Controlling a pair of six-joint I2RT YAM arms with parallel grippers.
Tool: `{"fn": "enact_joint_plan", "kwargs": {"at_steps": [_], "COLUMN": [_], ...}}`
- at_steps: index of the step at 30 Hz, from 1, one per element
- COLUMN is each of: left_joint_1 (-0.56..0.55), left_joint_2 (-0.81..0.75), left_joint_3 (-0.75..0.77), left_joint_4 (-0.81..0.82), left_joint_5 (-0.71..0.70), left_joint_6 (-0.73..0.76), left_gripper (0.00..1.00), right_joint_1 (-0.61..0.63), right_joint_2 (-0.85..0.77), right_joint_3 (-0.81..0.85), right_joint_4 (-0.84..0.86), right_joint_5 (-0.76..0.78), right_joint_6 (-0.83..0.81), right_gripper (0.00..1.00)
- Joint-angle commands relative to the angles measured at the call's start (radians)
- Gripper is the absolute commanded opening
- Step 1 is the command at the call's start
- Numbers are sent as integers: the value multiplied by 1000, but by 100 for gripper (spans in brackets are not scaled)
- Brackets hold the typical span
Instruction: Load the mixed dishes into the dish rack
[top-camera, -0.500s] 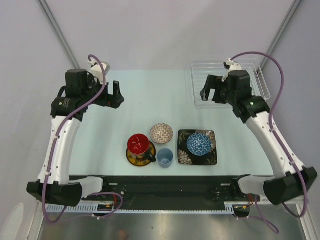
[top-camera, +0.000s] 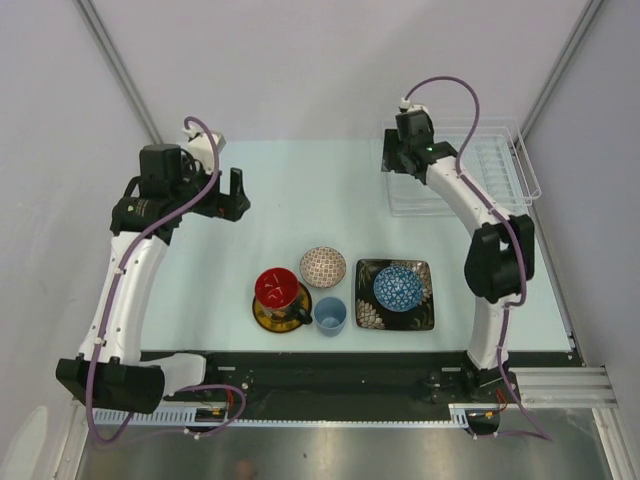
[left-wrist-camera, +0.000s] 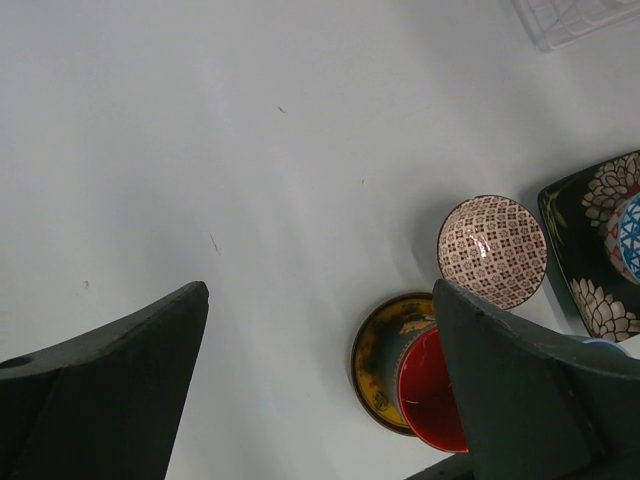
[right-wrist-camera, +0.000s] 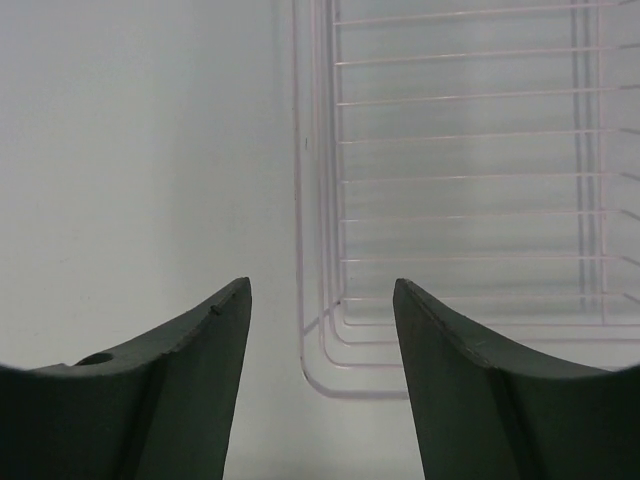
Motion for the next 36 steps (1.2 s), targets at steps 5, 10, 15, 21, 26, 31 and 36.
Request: {"fn": "enact_joint_plan", "kwargs": {"at_steps": [5,10,15,21,26,31,36], "left_joint_1": [-3,-3,-3,-3,-3,-3,-3], "left_joint_2": [-30,-15,-23,-21,-19,-35,-50], "left_joint_3": [-50,-59,-75,-81,-84,-101,-128], "left_joint_4": [74,77,97,111,117,125,145], "left_joint_5": [44,36,39,36,21,7,-13], "left_joint_6": [26,23,17,2,-5,-3,1], "left_gripper": [100,100,100,100,100,100,100], "right_joint_1": [35,38,56,130,220,280,355], "right_joint_2": [165,219,228,227,250,288,345], "right_joint_3": [174,171,119,102,175,253,349], "right_joint_4": [-5,-16,-17,-12,-23,-48,-52], "right_joint_5": [78,99,106,100,107,69,35], "right_joint_6": [-21,-9,-14,-10,17,62,98], "right_gripper": [65,64,54,51,53,54,55]}}
